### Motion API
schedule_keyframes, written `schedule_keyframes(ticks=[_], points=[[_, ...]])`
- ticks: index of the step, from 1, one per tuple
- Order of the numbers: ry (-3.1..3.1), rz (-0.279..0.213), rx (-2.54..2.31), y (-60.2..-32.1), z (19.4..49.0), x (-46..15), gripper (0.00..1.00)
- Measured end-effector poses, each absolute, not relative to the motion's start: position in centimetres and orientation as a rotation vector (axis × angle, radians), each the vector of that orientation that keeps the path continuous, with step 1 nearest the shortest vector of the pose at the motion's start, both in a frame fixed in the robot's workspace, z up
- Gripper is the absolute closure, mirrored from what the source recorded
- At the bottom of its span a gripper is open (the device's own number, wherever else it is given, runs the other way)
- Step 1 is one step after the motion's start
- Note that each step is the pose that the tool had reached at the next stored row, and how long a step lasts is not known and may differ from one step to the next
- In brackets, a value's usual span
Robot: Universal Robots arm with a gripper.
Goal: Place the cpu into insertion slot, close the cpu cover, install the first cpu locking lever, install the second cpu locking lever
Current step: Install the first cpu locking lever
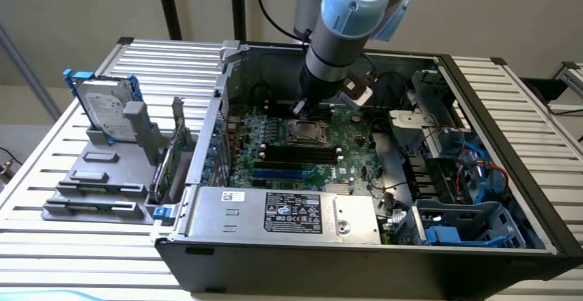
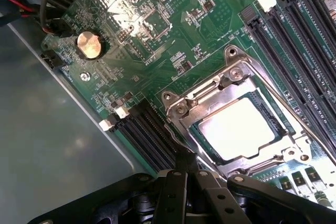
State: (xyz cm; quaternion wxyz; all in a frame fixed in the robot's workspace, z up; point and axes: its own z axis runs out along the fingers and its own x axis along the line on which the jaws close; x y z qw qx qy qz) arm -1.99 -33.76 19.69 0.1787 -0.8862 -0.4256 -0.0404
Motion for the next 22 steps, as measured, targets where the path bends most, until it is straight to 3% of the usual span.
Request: schedule_keyframes(ticks=[22], points=[[-1.212, -0.110, -2.505, -33.8, 19.3, -0.6, 0.89]])
